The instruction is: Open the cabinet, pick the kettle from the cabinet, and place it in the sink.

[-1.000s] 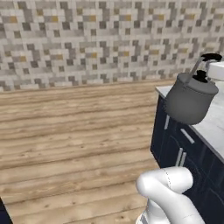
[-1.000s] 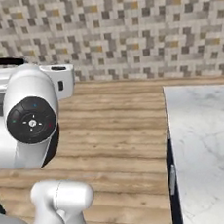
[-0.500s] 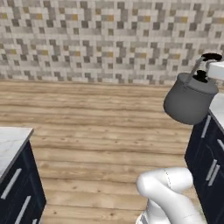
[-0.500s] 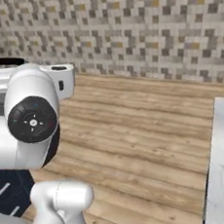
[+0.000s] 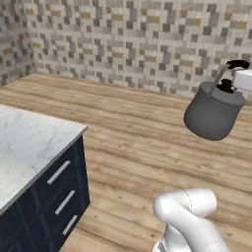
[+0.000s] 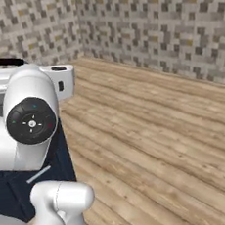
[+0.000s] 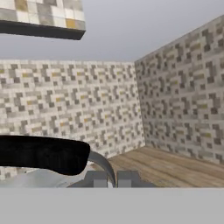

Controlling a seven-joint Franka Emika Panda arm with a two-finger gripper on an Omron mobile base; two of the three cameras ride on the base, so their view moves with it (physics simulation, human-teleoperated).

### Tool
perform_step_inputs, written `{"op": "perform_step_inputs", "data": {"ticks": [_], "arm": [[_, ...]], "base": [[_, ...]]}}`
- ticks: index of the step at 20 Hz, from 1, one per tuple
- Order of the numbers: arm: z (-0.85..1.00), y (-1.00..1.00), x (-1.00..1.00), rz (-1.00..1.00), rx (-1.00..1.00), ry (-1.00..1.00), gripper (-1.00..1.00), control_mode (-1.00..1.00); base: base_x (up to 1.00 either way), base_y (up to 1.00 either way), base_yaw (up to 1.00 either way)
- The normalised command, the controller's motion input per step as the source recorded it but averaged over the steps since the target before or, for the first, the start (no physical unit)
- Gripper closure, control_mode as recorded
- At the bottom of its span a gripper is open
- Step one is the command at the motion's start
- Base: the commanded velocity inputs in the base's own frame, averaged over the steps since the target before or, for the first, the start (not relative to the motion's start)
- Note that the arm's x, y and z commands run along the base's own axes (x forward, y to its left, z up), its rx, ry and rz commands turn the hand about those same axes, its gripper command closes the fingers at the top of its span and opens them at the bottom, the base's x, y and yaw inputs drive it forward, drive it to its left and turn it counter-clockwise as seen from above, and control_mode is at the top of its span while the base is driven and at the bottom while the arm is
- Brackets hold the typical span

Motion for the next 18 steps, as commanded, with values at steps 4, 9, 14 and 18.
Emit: {"op": "perform_step_inputs", "data": {"ticks": [4,9,14,18], "arm": [[0.0,0.0,0.0,0.0,0.0,0.0,1.0,1.0],[0.0,0.0,0.0,0.0,0.0,0.0,1.0,1.0],[0.0,0.0,0.0,0.0,0.0,0.0,1.0,1.0],[0.0,0.0,0.0,0.0,0.0,0.0,1.0,1.0]], "base": [[0.03,0.18,0.56],[0.06,0.2,0.54],[0.26,0.42,0.42],[0.36,0.58,0.12]]}}
